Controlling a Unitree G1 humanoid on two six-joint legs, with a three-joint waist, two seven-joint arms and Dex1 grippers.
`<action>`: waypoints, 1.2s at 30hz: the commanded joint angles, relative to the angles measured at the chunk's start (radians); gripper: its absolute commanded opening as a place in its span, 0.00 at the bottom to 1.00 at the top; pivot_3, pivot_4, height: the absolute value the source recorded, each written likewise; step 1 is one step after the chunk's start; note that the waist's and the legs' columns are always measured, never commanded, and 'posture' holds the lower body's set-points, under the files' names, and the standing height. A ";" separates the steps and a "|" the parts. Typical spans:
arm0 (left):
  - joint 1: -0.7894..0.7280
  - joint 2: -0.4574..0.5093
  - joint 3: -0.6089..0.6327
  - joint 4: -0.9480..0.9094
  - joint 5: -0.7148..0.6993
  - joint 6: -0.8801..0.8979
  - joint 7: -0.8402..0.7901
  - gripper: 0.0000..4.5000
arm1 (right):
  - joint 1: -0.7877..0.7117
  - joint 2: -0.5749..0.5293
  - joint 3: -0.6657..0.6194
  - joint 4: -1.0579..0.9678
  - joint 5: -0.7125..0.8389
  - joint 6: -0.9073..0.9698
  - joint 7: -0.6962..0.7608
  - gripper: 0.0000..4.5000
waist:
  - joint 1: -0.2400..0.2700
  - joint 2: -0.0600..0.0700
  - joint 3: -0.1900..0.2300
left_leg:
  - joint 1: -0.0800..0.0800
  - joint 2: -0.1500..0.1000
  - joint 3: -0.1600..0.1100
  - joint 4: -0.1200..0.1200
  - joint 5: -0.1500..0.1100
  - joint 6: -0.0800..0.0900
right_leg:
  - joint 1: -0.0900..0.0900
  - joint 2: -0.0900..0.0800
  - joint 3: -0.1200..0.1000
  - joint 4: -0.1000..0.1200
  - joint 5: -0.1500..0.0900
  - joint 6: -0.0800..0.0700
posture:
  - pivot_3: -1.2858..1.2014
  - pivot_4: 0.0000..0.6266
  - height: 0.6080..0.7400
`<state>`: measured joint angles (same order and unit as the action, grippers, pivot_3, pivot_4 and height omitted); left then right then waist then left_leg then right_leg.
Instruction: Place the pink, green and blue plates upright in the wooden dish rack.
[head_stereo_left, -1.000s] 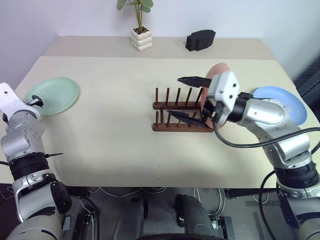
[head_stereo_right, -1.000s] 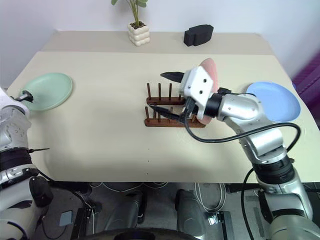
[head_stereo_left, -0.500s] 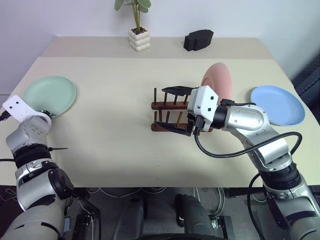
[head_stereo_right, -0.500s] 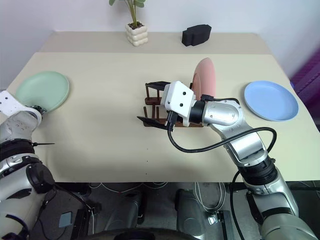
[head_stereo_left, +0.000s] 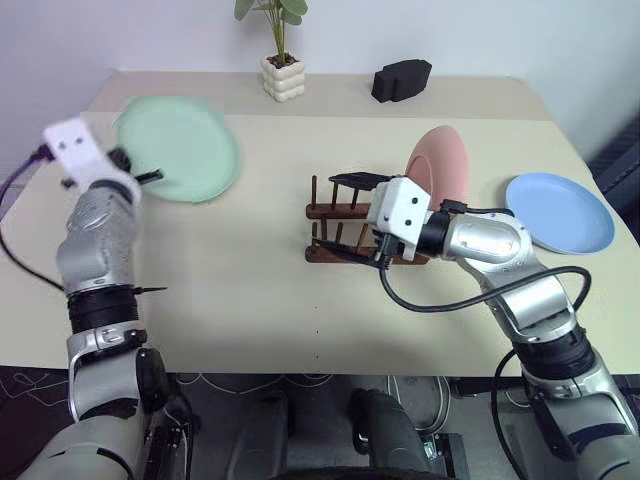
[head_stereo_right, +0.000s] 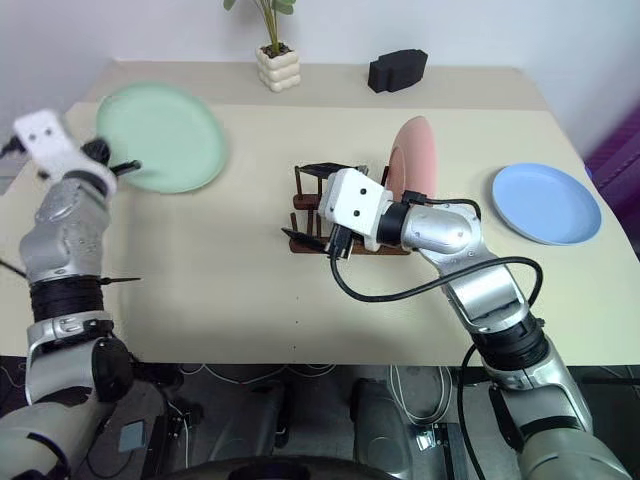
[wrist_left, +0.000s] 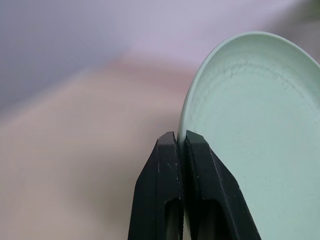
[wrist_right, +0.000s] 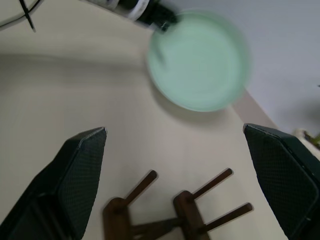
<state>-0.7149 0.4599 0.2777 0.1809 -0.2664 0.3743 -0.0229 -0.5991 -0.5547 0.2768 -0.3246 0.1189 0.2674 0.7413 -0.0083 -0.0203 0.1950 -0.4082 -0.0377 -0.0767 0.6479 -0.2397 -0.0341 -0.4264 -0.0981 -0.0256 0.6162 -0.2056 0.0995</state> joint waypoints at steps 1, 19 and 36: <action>-0.038 -0.015 -0.124 -0.175 0.051 -0.039 -0.068 0.01 | -0.070 0.038 0.023 0.060 -0.135 -0.110 -0.076 1.00 | -0.002 0.000 0.000 | 0.000 0.000 0.000 0.000 0.000 0.000 | 0.000 0.000 0.000 0.000 0.000 0.000 | 0.52 0.24 0.99; -0.140 -0.158 -0.181 -0.457 0.058 0.371 -0.011 0.01 | -0.095 0.127 0.092 0.191 -0.484 -0.298 -0.239 1.00 | -0.009 0.001 0.000 | 0.001 0.000 0.000 0.000 0.000 0.000 | -0.001 0.001 0.001 0.002 0.000 0.000 | 0.52 0.24 0.99; -0.186 -0.168 -0.085 -0.534 -0.073 0.580 -0.040 0.01 | -0.115 0.118 0.084 0.261 -0.612 -0.365 -0.269 1.00 | -0.005 0.001 0.000 | 0.000 0.000 0.000 0.000 0.001 -0.001 | -0.001 0.001 0.001 0.002 0.000 0.000 | 0.52 0.24 0.99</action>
<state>-0.8680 0.2912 0.1735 -0.3013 -0.3190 0.9394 -0.0613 -0.6823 -0.4345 0.3824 -0.0508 -0.4814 -0.0772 0.4878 -0.0136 -0.0197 0.1953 -0.4077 -0.0375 -0.0771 0.6476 -0.2389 -0.0349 -0.4274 -0.0970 -0.0247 0.6183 -0.2057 0.0996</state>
